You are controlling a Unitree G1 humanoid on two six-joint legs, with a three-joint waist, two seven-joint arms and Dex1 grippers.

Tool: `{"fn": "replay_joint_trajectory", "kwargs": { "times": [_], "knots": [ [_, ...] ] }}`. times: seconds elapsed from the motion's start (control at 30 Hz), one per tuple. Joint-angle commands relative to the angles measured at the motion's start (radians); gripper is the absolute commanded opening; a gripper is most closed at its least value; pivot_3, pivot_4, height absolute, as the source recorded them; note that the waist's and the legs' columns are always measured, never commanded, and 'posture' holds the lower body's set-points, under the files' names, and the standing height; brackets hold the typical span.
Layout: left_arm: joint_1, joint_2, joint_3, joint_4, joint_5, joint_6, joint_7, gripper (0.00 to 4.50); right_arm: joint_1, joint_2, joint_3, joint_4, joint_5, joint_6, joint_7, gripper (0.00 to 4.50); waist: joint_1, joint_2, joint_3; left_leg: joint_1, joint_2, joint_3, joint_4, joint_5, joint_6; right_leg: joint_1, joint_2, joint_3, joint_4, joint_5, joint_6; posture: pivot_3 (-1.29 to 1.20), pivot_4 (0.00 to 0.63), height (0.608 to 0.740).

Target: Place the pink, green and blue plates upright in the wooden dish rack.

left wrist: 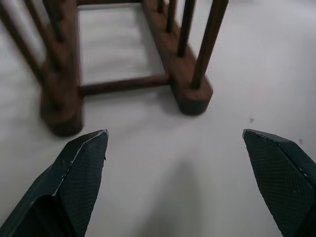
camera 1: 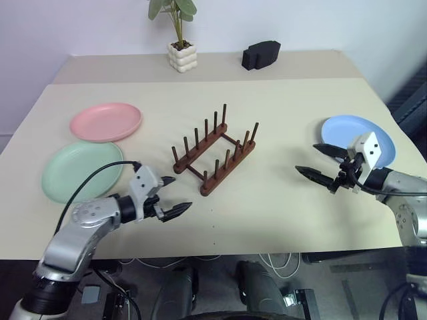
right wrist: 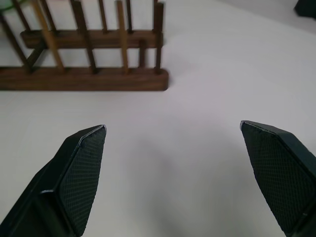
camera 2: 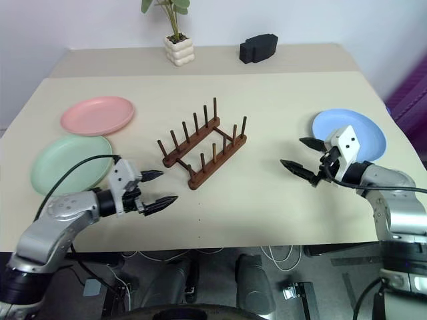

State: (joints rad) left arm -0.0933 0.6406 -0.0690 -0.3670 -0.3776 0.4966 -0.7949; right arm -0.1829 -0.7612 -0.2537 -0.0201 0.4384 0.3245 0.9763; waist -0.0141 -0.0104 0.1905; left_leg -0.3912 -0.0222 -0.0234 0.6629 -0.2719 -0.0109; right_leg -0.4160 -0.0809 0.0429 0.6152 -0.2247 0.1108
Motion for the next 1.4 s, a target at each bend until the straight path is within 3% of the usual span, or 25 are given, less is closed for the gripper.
{"fn": "replay_joint_trajectory", "kwargs": {
  "times": [0.03,0.23,0.5,0.6,0.8,1.13,1.4],
  "knots": [
    [-0.055,-0.039,-0.087,0.032,0.059,0.005,0.021,4.50,0.050,0.017,-0.035,-0.107,0.031,0.017,-0.039,4.45,0.002,0.000,0.000,0.000,0.000,0.000,0.000,0.000,0.000,0.000,0.000,0.000,0.000,0.000,0.000,0.00,0.150,0.733],
    [-0.111,-0.108,-0.176,0.114,0.108,0.004,0.026,4.50,0.137,0.024,-0.080,-0.188,0.070,0.041,-0.070,4.45,0.003,-0.001,0.000,0.000,0.000,0.000,0.000,0.000,0.000,0.001,0.000,0.000,0.000,0.000,0.001,0.00,0.150,0.733],
    [-0.173,-0.194,-0.197,0.227,0.163,-0.006,0.065,4.50,0.177,0.030,-0.090,-0.214,0.079,0.037,-0.097,4.45,0.006,0.000,0.000,0.003,-0.001,-0.002,0.003,0.000,0.000,0.006,0.000,-0.001,-0.001,0.000,0.001,0.00,0.150,0.733],
    [-0.169,-0.199,-0.182,0.235,0.162,-0.016,0.064,3.71,0.198,0.036,-0.094,-0.228,0.078,0.034,-0.108,4.50,0.005,0.000,0.000,0.003,-0.001,-0.003,0.003,0.000,0.000,0.006,0.000,-0.001,-0.001,0.000,0.001,0.00,0.150,0.733],
    [-0.162,-0.182,-0.167,0.248,0.166,-0.051,0.046,0.85,0.203,0.038,-0.097,-0.230,0.079,0.031,-0.116,4.50,0.003,0.000,-0.001,0.003,-0.001,-0.003,0.003,0.000,0.000,0.006,0.000,-0.002,-0.001,0.000,0.001,0.00,0.150,0.733],
    [-0.257,-0.171,-0.190,0.391,0.202,-0.240,-0.097,0.78,0.186,0.057,-0.074,-0.234,0.077,0.024,-0.127,4.50,0.005,0.000,-0.001,0.003,-0.001,-0.003,0.003,0.000,0.000,0.006,0.000,-0.002,-0.001,0.000,0.001,0.00,0.150,0.733],
    [-0.483,-0.200,-0.217,0.716,0.216,-0.422,-0.338,0.78,0.169,0.062,-0.062,-0.272,0.083,0.049,-0.153,4.50,0.005,0.000,0.000,0.002,-0.001,-0.004,0.003,0.000,0.000,0.006,0.000,-0.002,-0.001,0.000,0.001,0.00,0.150,0.733]
  ]
}}
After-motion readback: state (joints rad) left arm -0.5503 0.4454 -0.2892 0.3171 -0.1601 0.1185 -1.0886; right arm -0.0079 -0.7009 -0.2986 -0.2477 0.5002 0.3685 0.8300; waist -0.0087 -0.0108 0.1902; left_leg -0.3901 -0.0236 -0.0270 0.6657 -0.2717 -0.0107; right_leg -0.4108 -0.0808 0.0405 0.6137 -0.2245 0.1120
